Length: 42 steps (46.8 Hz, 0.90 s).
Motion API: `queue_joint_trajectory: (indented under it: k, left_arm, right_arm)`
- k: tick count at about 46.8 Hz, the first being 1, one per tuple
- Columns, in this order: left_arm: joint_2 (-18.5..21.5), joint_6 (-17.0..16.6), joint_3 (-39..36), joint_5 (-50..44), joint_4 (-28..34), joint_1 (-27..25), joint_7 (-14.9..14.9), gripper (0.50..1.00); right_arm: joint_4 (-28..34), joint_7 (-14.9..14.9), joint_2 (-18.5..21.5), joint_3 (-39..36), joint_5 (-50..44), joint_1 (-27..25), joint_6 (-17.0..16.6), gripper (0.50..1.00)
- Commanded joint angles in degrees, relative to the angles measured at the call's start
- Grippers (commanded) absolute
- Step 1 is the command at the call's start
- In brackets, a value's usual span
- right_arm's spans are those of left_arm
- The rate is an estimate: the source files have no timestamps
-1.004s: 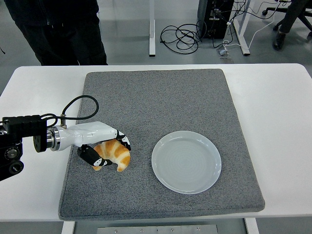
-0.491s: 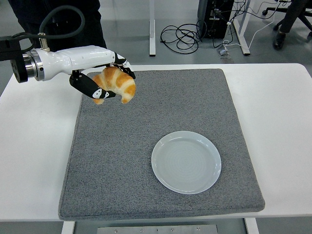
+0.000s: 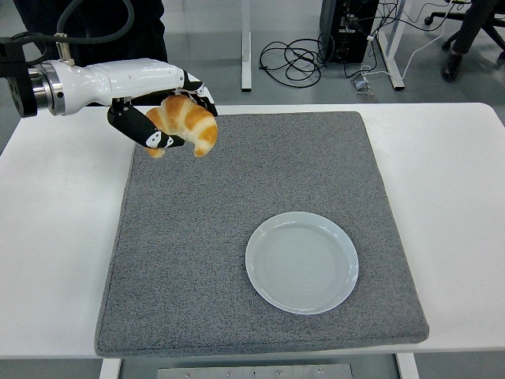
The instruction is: Place the bread on the plate
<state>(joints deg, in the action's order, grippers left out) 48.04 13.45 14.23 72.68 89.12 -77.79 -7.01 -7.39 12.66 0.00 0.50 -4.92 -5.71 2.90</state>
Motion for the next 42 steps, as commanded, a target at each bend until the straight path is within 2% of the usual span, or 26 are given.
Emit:
queue_joint_trajectory:
  k: [1,17,27,34,42]
  left_arm:
    - [-0.22,0.00,0.10,0.00,0.00,-0.52,0.07,0.500]
    - [-2.77,0.00,0.01,-0.09,-0.09,-0.70,0.07,0.500]
    - [-10.50,0.26,-0.25,0.09,-0.79,-2.01,0.68,0.500]
    - [-14.98,2.19,-1.22,-0.09,-2.55,-4.74,0.59,0.500]
    - [-21.31,2.55,-1.83,0.35,-4.92,-5.18,0.59,0.500]
  right_arm:
    - [0.00,0.00,0.00,0.03,0.00,0.00,0.00,1.000]
    - [0.00,-0.09,0.00,0.03,0.00,0.00,0.00,1.000]
    - [0.00,0.00,0.00,0.03,0.00,0.00,0.00,1.000]
    - [0.00,0.00,0.00,0.03,0.00,0.00,0.00,1.000]
    - [0.00,0.00,0.00,0.03,0.00,0.00,0.00,1.000]
